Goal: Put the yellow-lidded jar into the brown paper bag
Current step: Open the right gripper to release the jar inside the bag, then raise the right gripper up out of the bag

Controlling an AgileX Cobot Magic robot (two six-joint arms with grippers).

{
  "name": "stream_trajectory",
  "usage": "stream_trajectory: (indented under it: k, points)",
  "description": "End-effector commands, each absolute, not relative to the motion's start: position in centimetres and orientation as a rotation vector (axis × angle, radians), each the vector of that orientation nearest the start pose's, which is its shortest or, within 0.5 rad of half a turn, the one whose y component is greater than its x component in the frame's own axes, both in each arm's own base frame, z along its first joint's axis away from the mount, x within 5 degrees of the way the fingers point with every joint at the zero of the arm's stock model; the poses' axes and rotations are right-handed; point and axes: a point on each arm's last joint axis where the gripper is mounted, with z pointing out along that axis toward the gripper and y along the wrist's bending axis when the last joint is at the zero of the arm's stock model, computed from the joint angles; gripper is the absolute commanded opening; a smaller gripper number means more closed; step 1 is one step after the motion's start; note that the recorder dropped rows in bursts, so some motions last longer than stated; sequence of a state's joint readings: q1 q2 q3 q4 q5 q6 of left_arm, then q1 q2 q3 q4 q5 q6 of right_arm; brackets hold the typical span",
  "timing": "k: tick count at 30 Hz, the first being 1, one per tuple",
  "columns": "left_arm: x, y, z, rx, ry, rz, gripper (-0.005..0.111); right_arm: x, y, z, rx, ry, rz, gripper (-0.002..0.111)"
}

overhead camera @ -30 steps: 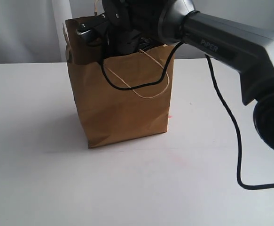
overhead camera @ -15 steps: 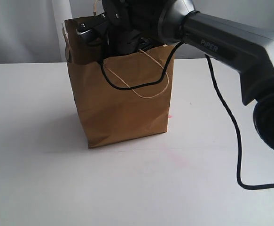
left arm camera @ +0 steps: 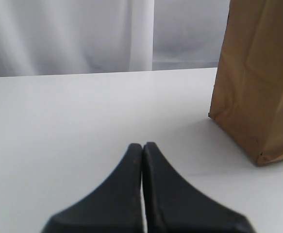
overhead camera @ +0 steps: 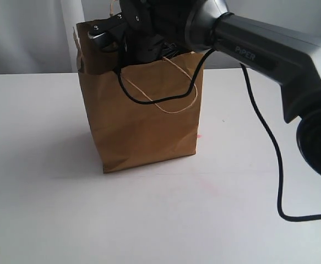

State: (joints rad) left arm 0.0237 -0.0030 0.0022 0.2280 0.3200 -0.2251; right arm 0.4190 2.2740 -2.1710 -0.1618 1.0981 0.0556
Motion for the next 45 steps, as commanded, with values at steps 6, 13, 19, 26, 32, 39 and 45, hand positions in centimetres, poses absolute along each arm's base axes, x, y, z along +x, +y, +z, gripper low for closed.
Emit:
stream_trajectory:
  k: [6,13,19,26,32,39,45]
  points:
    - [5.4,0.7,18.6,-0.081,1.784,0.065,0.001,46.6,19.2,26.0,-0.537,2.564,-0.057,0.105]
    - [5.4,0.7,18.6,-0.081,1.784,0.065,0.001,46.5,19.2,26.1,-0.539,2.568,-0.058,0.105]
    - [5.4,0.7,18.6,-0.081,1.784,0.065,0.001,45.9,19.0,27.9,-0.529,2.543,-0.048,0.105]
    - [5.4,0.7,18.6,-0.081,1.784,0.065,0.001,43.5,18.3,33.0,-0.495,2.507,0.016,0.105]
    - [5.4,0.7,18.6,-0.081,1.784,0.065,0.001,40.8,17.4,37.8,-0.469,2.450,0.082,0.103]
    - [5.4,0.7,18.6,-0.081,1.784,0.065,0.001,38.0,16.6,41.8,-0.449,2.393,0.163,0.083]
    - [5.4,0.7,18.6,-0.081,1.784,0.065,0.001,35.4,15.6,45.1,-0.432,2.319,0.209,0.038]
